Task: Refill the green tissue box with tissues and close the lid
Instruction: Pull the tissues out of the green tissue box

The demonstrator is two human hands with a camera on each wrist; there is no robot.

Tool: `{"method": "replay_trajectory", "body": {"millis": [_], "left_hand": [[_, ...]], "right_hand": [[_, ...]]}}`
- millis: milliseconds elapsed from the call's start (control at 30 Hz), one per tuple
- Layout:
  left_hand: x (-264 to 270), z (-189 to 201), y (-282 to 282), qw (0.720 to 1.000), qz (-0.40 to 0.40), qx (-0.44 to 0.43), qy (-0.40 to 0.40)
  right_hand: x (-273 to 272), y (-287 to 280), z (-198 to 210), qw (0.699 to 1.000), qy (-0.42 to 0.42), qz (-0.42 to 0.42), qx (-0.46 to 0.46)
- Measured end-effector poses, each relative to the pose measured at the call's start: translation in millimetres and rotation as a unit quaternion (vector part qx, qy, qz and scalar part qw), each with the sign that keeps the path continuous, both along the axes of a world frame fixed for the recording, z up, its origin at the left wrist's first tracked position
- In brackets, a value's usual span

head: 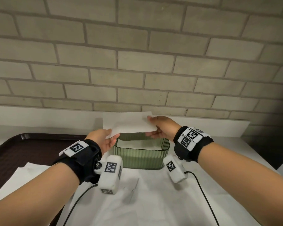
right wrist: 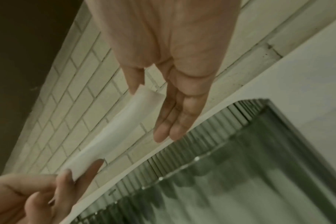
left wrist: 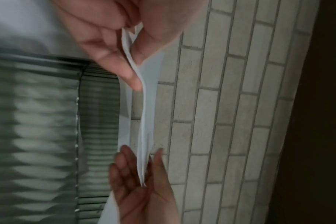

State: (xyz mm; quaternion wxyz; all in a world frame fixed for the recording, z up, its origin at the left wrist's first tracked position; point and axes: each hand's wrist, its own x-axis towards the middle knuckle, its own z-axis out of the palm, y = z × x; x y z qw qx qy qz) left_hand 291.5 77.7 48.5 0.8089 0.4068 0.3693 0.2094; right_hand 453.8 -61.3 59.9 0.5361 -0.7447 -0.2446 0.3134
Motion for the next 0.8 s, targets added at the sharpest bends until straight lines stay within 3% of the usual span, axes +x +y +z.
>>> {"method": "replay_trajectory", "body": {"millis": [67, 133, 233, 333, 533, 633, 733, 800], "left_hand": [[1.7, -0.2, -1.5, 0.997, -0.027, 0.057, 0.034], [4.0, -1.7, -1.8, 0.978, -0.06, 0.175, 0.097], [9.1, -6.6, 0.1, 0.89, -0.089, 0.41, 0.179], [13.2, -10.3, 1.6, 0.788, -0.134, 0.55, 0.241], [21.3, -18.0, 6.4, 0.67, -0.195, 0.647, 0.307], [21.0, -21.0, 2.3, 0.614, -0.178, 0.695, 0.329], [23.7, -18.4, -3.7, 0.547, -0.165, 0.754, 0.323], [28.1, -16.3, -9.3, 0.513, -0.19, 0.777, 0.313]], "right_hand": [[4.5, -3.7, -1.3, 0.996, -0.078, -0.029, -0.024], [8.8, -8.4, -4.4, 0.992, -0.106, -0.059, -0.04], [8.6, -17.3, -7.5, 0.991, -0.104, -0.066, -0.059], [5.1, -22.3, -10.8, 0.969, -0.205, -0.053, -0.128], [-12.4, -21.2, -23.4, 0.911, -0.346, 0.028, -0.223], [-18.6, -19.7, -21.0, 0.858, -0.409, 0.063, -0.303], [-24.9, -16.5, -17.9, 0.808, -0.502, 0.067, -0.302], [-27.2, -13.1, -16.9, 0.806, -0.507, 0.096, -0.291]]}}
